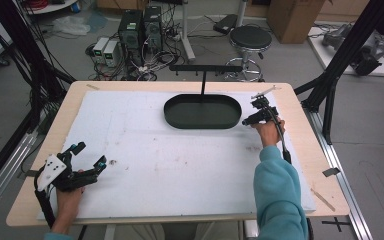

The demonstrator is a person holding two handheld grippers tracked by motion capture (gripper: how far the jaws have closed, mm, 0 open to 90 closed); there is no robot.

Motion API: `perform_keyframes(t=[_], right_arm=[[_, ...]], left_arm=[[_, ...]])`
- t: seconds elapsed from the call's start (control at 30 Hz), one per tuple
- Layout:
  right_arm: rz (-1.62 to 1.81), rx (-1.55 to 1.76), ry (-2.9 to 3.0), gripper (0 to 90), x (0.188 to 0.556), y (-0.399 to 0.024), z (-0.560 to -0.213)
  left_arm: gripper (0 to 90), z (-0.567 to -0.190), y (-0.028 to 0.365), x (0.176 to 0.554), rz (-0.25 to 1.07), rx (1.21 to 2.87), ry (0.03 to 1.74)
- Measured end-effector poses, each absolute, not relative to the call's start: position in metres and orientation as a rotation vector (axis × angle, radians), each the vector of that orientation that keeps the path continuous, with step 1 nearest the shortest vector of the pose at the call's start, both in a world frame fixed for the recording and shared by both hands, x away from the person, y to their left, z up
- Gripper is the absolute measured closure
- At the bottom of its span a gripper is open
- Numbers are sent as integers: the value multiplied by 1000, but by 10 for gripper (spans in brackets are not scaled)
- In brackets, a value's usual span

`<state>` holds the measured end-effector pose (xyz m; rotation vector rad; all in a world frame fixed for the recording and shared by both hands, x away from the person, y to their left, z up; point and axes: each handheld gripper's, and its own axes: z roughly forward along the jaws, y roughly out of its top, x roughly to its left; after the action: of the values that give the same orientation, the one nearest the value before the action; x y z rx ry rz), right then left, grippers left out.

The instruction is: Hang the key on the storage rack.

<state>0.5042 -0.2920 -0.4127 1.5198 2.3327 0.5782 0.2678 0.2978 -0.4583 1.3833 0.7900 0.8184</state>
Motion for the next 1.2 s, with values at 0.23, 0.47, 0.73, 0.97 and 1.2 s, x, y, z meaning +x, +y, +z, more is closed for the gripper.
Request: perform_keyframes(t=[0.23, 0.47, 0.73, 0.97, 1.2], right_arm=[[538, 1531, 2335, 519, 505, -292, -415], [545, 1557, 2335, 627, 505, -295, -414], [554, 1566, 2334, 710, 504, -297, -412], [552, 1589, 2316, 761, 503, -301, -408], [543, 1601, 2310, 812, 504, -305, -409]], left_arm=[[106, -458, 298, 268, 819, 1380, 791], [106, -458, 298, 268, 819, 1380, 791], [106, -458, 298, 268, 819, 1381, 790], [106, -458, 298, 268, 819, 1381, 790], [106, -458, 298, 268, 819, 1382, 790]])
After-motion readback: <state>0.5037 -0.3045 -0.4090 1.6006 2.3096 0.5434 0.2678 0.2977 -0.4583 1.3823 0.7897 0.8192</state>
